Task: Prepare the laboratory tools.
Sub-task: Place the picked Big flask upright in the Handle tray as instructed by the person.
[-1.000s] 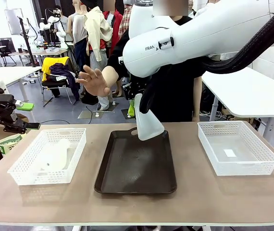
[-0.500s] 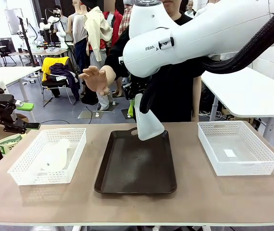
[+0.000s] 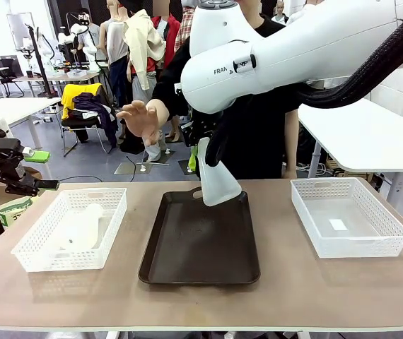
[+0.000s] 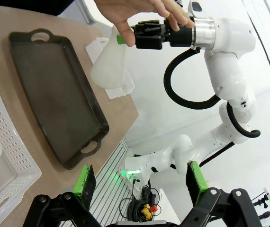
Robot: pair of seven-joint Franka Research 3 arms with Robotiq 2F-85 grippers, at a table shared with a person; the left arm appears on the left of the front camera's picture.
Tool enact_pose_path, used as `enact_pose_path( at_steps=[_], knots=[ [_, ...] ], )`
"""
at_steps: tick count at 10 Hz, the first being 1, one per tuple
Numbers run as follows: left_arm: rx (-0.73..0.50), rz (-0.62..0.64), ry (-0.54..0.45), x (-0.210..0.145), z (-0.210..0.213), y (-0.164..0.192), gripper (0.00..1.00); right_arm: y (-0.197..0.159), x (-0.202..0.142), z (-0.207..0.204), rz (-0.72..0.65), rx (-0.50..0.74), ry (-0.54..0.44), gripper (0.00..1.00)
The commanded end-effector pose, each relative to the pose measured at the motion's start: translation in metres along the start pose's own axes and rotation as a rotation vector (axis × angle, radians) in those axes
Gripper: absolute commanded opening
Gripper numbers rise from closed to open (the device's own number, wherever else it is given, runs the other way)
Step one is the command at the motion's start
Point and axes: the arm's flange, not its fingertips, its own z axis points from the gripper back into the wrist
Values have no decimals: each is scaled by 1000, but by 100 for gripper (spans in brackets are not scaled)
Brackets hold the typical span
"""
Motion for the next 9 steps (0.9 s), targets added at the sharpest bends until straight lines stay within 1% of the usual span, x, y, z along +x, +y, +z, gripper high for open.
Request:
enact_pose_path(
  at_steps=[1,9],
  knots=[
    [-11,-1,-1,0,1,-2,100,-1,-2,-1,1,1,3,0],
    [-11,-1,-1,0,1,-2,100,-1,-2,-1,1,1,3,0]
  ],
)
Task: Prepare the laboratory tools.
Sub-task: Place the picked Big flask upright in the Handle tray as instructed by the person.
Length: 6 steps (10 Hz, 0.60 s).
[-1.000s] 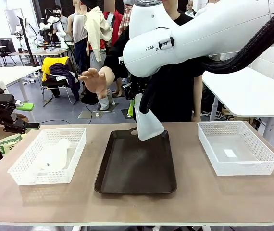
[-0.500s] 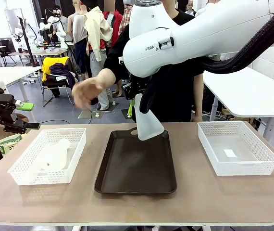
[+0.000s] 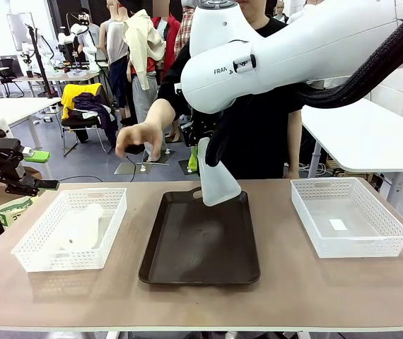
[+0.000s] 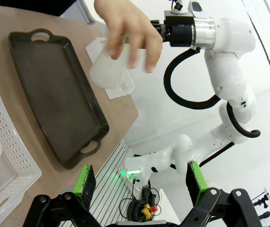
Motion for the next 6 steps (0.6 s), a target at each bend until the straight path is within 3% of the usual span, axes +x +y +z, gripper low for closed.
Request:
enact_pose_path(
  at_steps=[1,6],
  knots=[
    [-11,-1,-1,0,1,-2,100,-1,-2,-1,1,1,3,0],
    [-11,-1,-1,0,1,-2,100,-1,-2,-1,1,1,3,0]
  ],
)
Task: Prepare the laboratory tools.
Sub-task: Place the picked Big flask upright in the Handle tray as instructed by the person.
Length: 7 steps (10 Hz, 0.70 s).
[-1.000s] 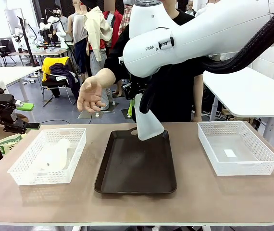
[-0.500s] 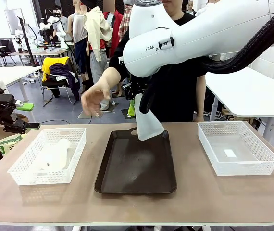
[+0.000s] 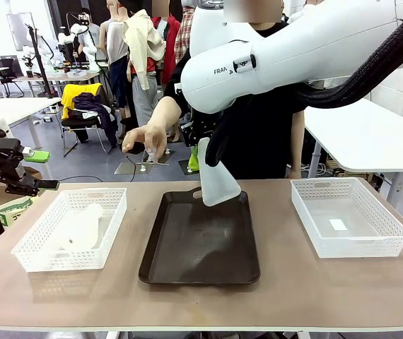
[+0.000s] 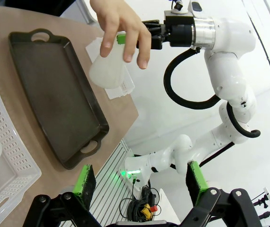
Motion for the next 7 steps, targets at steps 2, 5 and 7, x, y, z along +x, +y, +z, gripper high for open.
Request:
enact_pose_path(
  at_steps=[2,5,7],
  knots=[
    [-11,-1,-1,0,1,-2,100,-1,-2,-1,1,1,3,0],
    [-11,-1,-1,0,1,-2,100,-1,-2,-1,1,1,3,0],
    [-11,-1,-1,0,1,-2,100,-1,-2,-1,1,1,3,0]
  ],
)
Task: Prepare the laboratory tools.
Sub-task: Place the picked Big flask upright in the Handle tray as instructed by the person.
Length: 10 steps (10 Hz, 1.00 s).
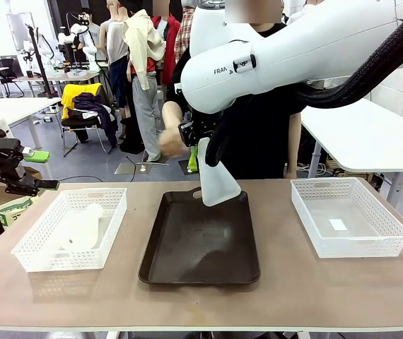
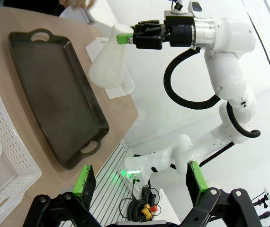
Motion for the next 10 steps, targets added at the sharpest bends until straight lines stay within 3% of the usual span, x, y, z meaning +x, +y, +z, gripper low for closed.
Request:
enact_pose_path(
  at_steps=[1,5,7,10],
  knots=[
    [-11,-1,-1,0,1,-2,100,0,0,0,0,0,0,0],
    [-11,-1,-1,0,1,-2,100,-6,-9,25,324,77,-222,0],
    [-11,-1,-1,0,1,-2,100,-16,-16,24,507,185,-420,0],
    [-11,-1,-1,0,1,-2,100,-29,-24,14,648,342,-658,0]
  ],
)
